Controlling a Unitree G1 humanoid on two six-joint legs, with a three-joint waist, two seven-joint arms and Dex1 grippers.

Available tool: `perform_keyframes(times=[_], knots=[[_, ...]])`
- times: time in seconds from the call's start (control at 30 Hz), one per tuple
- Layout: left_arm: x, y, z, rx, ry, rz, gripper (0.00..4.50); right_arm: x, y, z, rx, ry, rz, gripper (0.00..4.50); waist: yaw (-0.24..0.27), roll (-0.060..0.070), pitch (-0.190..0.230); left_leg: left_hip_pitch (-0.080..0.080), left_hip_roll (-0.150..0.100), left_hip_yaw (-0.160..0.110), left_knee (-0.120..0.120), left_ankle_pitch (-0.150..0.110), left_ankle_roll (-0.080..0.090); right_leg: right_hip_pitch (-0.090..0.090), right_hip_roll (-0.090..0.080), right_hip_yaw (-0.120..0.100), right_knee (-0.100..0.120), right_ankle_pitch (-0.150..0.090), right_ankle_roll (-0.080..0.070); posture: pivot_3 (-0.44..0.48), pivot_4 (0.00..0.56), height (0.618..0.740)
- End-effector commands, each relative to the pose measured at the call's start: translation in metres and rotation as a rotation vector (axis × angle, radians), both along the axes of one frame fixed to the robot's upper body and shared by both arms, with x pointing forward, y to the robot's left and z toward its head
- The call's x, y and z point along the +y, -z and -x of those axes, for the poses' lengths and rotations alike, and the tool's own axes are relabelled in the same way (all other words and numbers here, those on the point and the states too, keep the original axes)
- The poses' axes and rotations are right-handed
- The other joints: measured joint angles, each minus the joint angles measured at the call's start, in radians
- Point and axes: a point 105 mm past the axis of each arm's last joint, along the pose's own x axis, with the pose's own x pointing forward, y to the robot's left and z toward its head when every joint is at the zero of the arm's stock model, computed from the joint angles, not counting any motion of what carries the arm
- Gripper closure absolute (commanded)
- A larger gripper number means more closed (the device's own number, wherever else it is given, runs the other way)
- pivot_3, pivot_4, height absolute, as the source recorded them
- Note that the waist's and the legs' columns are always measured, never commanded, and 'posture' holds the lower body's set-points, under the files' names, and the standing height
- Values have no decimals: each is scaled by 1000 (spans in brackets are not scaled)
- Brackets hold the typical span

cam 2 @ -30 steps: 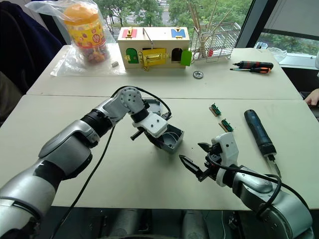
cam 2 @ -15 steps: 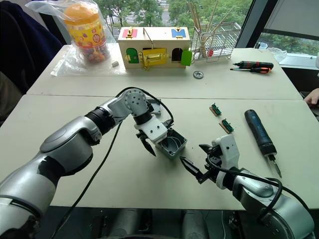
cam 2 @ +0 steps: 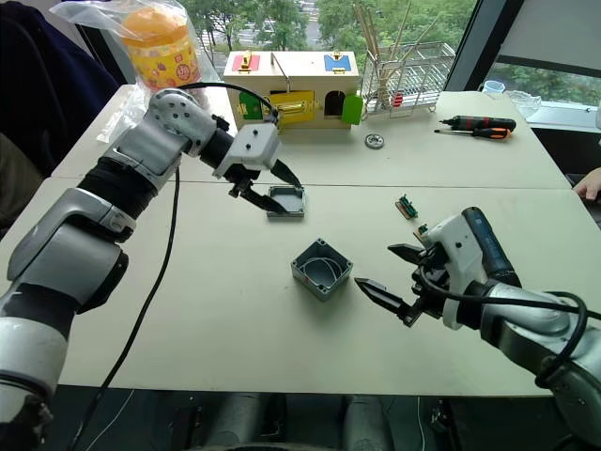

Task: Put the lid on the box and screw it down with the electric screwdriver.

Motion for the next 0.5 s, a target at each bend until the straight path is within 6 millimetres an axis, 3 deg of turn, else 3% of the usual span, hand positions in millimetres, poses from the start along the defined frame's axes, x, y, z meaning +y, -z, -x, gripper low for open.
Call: perform_keyframes(times=[0.03,0.1,0.23,0.5], knots=[[16,9,-36,151,-486,72,1768,-2,-22,-8,-66,-36,27,0,-1,-1,0,0,0,0,0,0,0,0,0,0,2,0,0,0,150,705],[26,28,-42,217,-683,26,1768,2,-32,-16,-98,-62,51,0,-5,-1,0,0,-1,0,0,0,0,0,0,0,4,0,1,0,150,705],[31,47,-50,254,-899,19,1768,15,-37,-28,-137,-121,95,0,-8,-3,1,-1,0,0,-1,0,0,-3,0,0,5,-1,4,0,150,705],[45,68,-54,273,-1016,-6,1768,26,-34,-32,-161,-142,85,0,-3,-3,1,-1,0,3,-1,1,-2,-4,-1,0,6,-1,4,0,150,705]])
